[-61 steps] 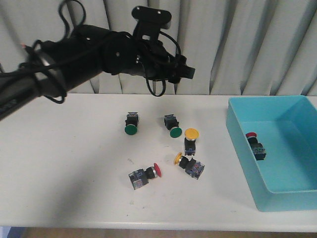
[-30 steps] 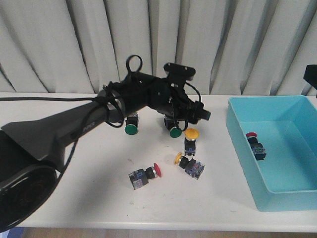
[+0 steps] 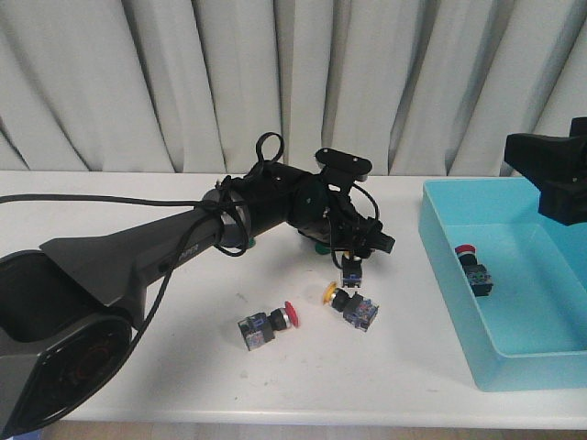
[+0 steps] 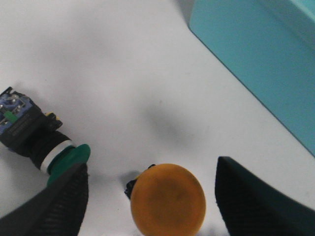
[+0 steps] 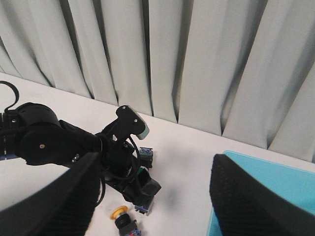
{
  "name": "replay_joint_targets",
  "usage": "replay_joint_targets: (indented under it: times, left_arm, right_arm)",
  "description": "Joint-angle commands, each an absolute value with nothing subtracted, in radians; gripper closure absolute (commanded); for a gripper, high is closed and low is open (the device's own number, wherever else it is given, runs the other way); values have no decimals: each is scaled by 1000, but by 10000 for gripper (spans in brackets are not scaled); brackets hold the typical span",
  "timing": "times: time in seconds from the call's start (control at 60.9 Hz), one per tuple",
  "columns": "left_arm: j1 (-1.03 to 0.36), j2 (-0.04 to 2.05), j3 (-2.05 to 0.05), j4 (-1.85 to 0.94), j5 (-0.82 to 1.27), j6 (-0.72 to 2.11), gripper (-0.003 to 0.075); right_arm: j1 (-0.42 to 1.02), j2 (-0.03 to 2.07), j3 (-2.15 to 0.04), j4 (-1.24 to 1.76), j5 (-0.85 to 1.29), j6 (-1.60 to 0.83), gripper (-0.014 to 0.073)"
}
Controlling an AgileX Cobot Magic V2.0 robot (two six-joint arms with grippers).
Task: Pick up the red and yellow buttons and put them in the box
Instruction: 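Lower the left gripper onto the yellow-capped button farther from the robot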
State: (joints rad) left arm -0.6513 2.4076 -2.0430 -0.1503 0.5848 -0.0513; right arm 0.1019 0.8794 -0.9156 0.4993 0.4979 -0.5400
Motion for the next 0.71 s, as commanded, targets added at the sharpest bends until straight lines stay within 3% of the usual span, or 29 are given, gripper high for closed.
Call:
replay_joint_targets:
  times: [0.0, 0.69]
  left_arm:
    - [-660, 2337, -2075, -162, 541, -38, 187]
    - [-676, 2363, -2075, -161, 586, -15, 187]
  right_arm:
    - [104, 868, -940, 505, 443, -550, 132]
    - [104, 868, -940, 505, 443, -533, 132]
